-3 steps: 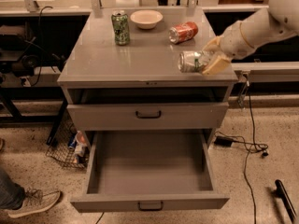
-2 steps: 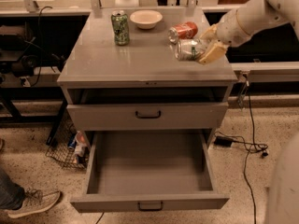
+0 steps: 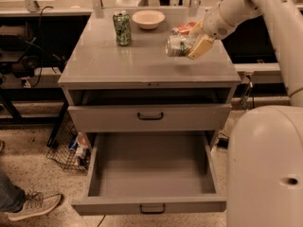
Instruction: Pick 7up can from middle drawer and place on counter
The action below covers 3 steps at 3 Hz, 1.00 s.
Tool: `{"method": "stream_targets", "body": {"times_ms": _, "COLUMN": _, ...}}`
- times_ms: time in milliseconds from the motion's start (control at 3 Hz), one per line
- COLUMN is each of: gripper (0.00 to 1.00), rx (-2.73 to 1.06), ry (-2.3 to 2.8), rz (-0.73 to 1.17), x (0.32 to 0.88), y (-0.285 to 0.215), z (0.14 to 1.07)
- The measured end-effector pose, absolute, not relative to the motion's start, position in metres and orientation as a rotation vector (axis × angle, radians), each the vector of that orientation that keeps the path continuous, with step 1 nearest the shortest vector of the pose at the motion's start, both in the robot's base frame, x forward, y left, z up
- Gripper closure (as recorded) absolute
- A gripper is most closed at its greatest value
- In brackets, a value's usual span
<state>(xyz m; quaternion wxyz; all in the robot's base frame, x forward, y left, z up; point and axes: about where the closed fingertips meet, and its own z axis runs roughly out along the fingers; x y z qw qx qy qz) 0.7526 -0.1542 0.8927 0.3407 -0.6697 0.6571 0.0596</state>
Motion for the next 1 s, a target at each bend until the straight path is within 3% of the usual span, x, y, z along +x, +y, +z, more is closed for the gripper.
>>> {"method": "stream_targets", "body": {"times_ms": 333, "gripper": 0.56, "rx": -1.762, "ry": 1.718, "rz": 0.191, "x": 0.760, "y": -0.142, "z": 0.882}}
{"method": "stream_targets", "body": {"times_ms": 667, "gripper": 0.25, "rx": -1.768, "ry": 1.725, "rz": 0.246, "x": 0.767, "y": -0.132, "z": 0.867}}
{"method": "stream_targets", "body": {"times_ms": 1000, "gripper": 0.02, "rx": -1.769, "ry": 1.730, "rz": 0.266, "x": 0.769, "y": -0.129, "z": 0.861}}
